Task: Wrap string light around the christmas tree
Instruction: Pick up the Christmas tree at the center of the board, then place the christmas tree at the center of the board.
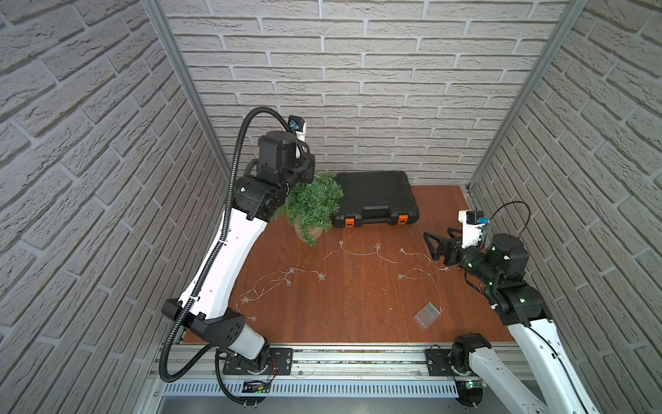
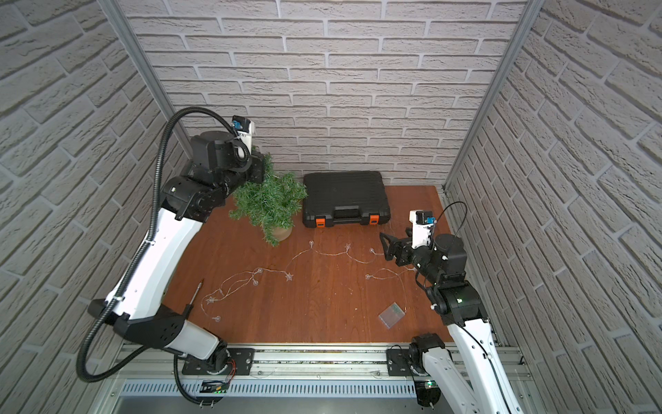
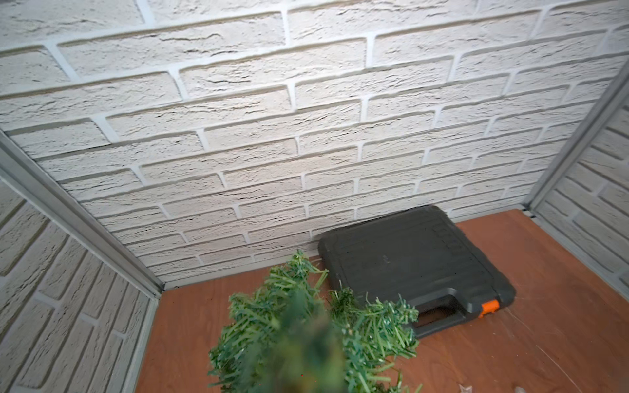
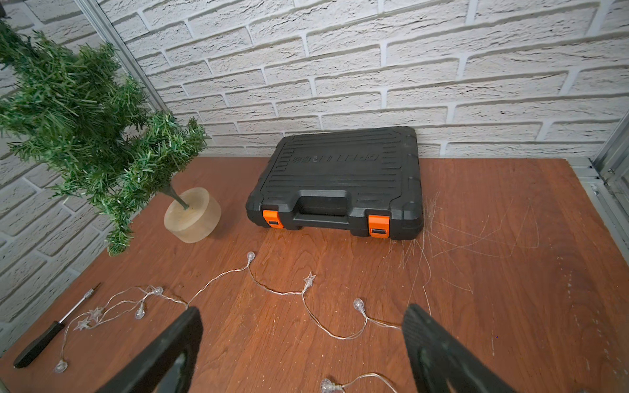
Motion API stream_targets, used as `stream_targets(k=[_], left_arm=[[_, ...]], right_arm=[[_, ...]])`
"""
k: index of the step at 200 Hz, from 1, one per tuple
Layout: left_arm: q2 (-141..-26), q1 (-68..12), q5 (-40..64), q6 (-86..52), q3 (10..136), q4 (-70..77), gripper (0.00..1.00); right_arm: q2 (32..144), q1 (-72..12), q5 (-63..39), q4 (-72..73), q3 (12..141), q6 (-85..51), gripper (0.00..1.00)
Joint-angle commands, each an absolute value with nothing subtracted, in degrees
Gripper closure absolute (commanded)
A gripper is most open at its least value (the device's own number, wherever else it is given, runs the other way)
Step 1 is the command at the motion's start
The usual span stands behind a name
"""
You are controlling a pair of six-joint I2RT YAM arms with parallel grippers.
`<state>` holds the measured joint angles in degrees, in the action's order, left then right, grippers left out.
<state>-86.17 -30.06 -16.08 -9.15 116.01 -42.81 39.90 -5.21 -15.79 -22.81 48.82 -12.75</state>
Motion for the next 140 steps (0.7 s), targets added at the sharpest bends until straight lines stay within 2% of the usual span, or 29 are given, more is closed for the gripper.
stream_targets(k=[1,36,75,140], left_arm=[[-81.4,-35.6,-14.4,-9.0,115.9,-41.4,1.00],[-79.5,-45.0,-16.0,-9.3,114.0,-42.4,1.00],[-78.1,-53.7,-17.3,-11.0,106.4,-34.9,1.00],[-80.6,-60.7,-18.2,-10.0,103.0,-27.0,1.00]], right_arm=[[40.6,-5.9,-17.4,-22.6,51.0,-14.6,0.11],[42.2,-6.7,-17.2,-23.2,52.3,-15.9,0.14],[42.8,-7.6,-16.6,-24.0,52.6,-15.4,0.14],[42.1,-8.6,-14.9,-25.3,51.6,-15.0,0.17]])
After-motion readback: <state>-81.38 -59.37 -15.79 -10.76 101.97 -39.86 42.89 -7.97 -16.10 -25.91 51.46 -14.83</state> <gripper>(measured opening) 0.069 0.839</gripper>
